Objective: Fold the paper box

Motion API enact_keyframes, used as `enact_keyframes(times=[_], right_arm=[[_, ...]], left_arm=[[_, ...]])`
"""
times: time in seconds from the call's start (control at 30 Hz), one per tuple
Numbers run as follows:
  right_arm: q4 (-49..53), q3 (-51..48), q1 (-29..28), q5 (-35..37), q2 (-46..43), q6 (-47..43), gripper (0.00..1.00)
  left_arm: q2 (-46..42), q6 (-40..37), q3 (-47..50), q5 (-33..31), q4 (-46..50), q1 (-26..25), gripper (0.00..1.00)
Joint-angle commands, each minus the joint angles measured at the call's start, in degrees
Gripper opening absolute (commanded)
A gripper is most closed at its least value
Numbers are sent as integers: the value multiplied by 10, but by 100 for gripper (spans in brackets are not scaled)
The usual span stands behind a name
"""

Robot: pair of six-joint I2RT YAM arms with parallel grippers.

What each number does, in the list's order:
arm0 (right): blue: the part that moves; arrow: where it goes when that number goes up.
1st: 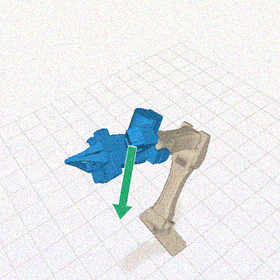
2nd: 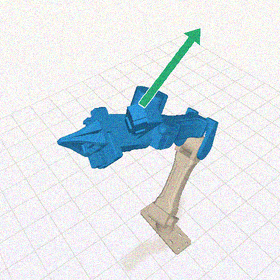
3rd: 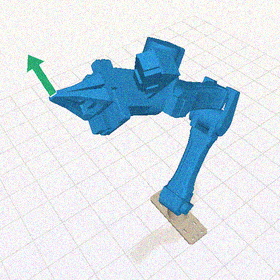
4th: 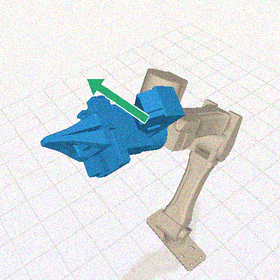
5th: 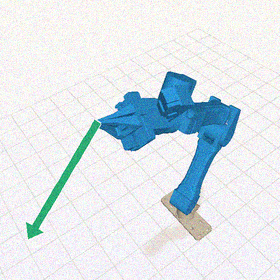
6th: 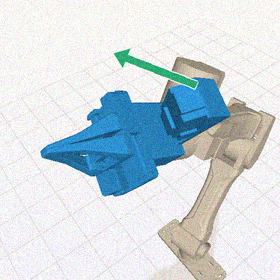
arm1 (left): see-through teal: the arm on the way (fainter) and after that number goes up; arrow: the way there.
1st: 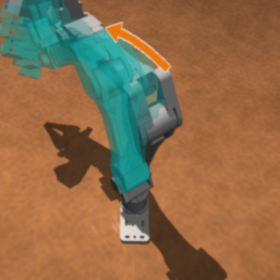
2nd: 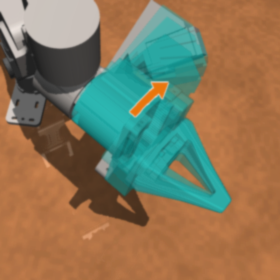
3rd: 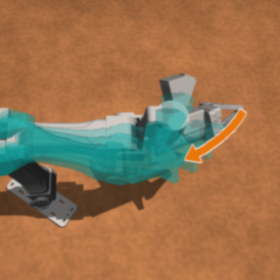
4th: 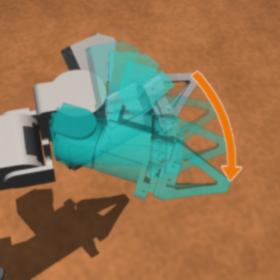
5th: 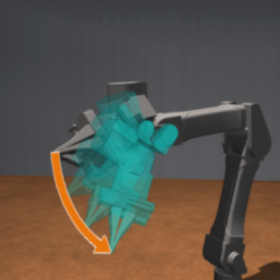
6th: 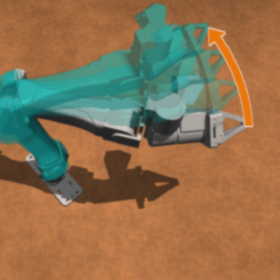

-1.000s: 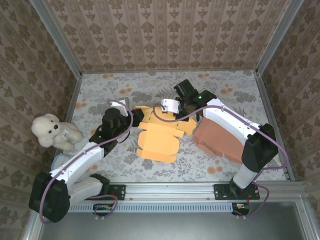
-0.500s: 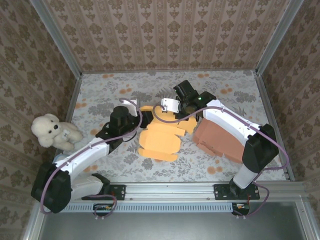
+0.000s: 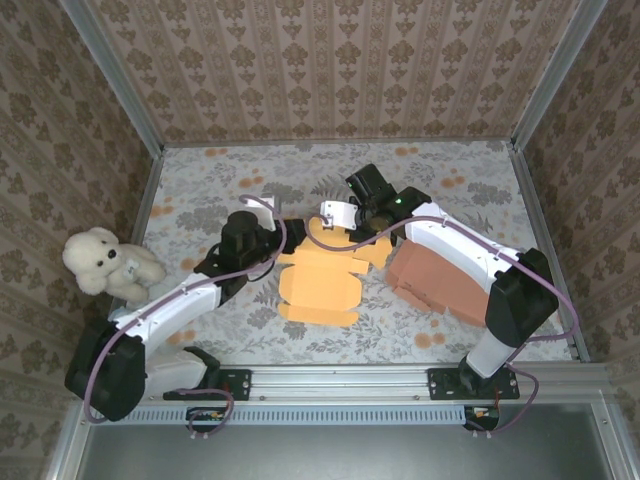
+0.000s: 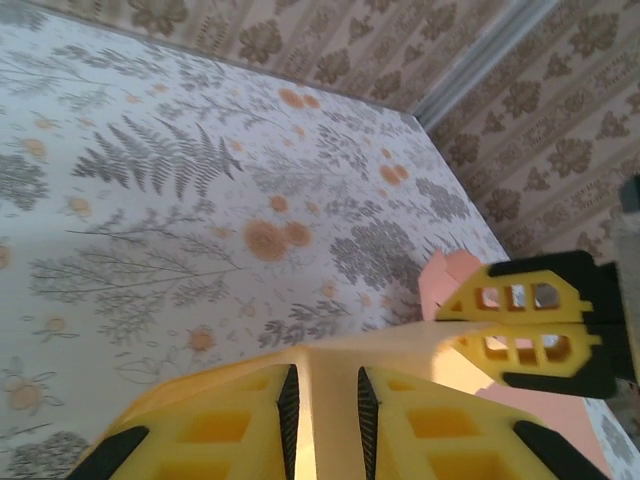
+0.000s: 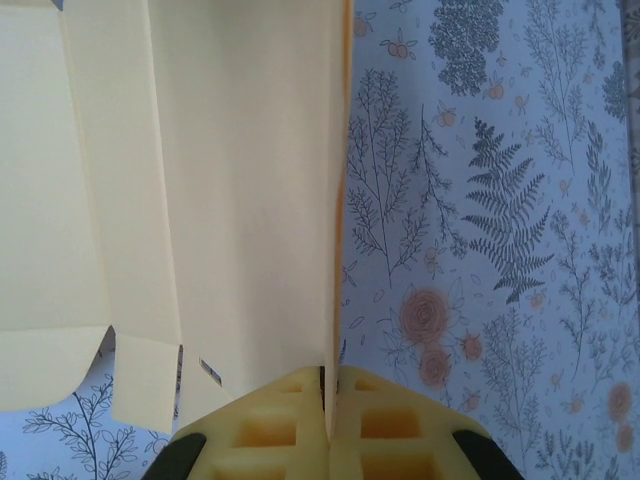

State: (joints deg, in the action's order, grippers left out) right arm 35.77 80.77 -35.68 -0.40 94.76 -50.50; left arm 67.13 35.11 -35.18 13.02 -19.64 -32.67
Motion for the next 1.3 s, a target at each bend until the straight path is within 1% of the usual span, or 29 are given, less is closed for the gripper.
enact_keyframes(times=[0.0,0.23,0.43,0.5,0.53,0.57,0.6,0.7,0.87,1.07,1.17,1.27], right_arm=[[-4,-8,-5,-7,-6,-15,0],[4,-3,-5,11,-7,-15,0],[3,-2,-5,15,-5,-15,0],[3,-2,-5,14,-2,-15,0],[2,-2,-5,14,-2,-15,0],[2,-2,-5,14,-1,-15,0],[3,-2,-5,13,-1,-15,0],[3,-1,-5,14,1,-15,0],[6,0,-5,9,1,-14,0],[28,7,-4,-20,1,-19,0],[56,22,2,-41,9,-21,0],[80,40,9,-59,24,-22,0]], left_arm=[[-24,17,35,-3,-30,24,26],[-70,18,98,-6,-28,45,27],[-98,10,138,-46,-12,53,27],[-93,20,150,-39,-27,61,27],[-88,24,153,-30,-36,76,32],[-81,28,155,-18,-45,82,41],[-74,30,155,-9,-53,82,44],[-52,38,158,14,-80,82,47],[-21,40,153,14,-96,82,51],[7,21,152,21,-130,82,66],[14,4,157,29,-153,82,69],[23,0,163,29,-172,82,69]])
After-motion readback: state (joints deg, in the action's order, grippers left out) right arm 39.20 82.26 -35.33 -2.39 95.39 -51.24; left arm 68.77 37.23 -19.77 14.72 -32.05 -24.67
